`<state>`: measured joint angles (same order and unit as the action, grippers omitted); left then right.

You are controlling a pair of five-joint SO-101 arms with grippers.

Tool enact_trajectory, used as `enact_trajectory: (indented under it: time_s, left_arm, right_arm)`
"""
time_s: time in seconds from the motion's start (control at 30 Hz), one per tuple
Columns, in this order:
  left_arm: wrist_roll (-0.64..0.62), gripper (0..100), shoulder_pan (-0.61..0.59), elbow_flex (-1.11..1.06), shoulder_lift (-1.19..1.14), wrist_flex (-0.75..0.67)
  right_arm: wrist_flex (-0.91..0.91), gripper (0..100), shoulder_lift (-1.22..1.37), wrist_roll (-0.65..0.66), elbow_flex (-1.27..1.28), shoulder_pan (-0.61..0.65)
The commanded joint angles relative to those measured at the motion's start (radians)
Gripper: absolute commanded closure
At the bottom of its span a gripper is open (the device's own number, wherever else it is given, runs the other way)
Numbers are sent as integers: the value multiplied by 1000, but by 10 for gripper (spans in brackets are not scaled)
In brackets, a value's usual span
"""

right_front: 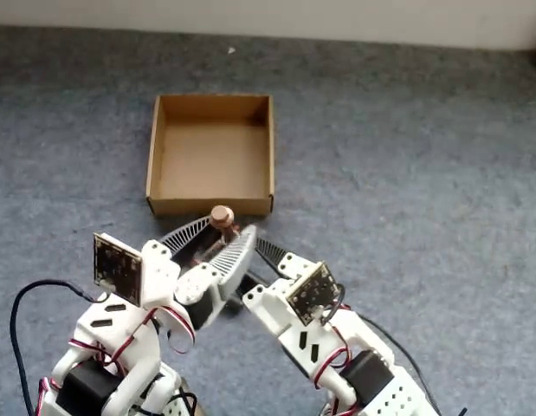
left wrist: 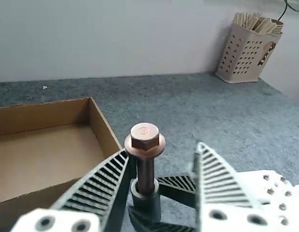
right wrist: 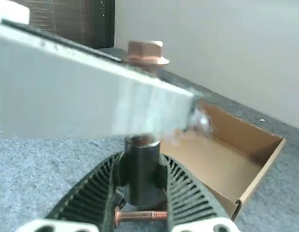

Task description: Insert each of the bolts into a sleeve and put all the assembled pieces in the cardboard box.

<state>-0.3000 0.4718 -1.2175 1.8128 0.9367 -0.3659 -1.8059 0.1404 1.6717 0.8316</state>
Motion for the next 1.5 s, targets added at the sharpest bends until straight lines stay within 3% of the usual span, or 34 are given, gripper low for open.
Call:
enact_trajectory:
  time_s: [0.0, 0.2, 0.3, 0.5, 0.87, 0.97, 1.23, 1.47]
  left_arm:
    - [21, 691, -64, 18, 8, 20]
    - [23, 691, -142, 33, 10, 18]
    - [23, 691, -186, 71, 10, 25]
    - [114, 691, -265, 99, 12, 25]
    - [157, 691, -705, -120, 12, 198]
    - [275, 691, -779, -252, 12, 181]
    - [411, 691, -800, -453, 10, 94]
    - [420, 691, -774, -478, 8, 91]
  right_arm:
    - [21, 993, -13, -5, 150, -18]
    - [19, 993, -13, -273, 148, -153]
    - [19, 993, -7, -347, 148, -234]
    - [-27, 993, -7, -351, 148, -265]
    - [-68, 993, -12, -351, 148, -269]
    - [-74, 994, -2, -345, 142, -269]
    - [-199, 994, 36, -344, -107, -263]
    - [-150, 994, 553, -344, -501, -216]
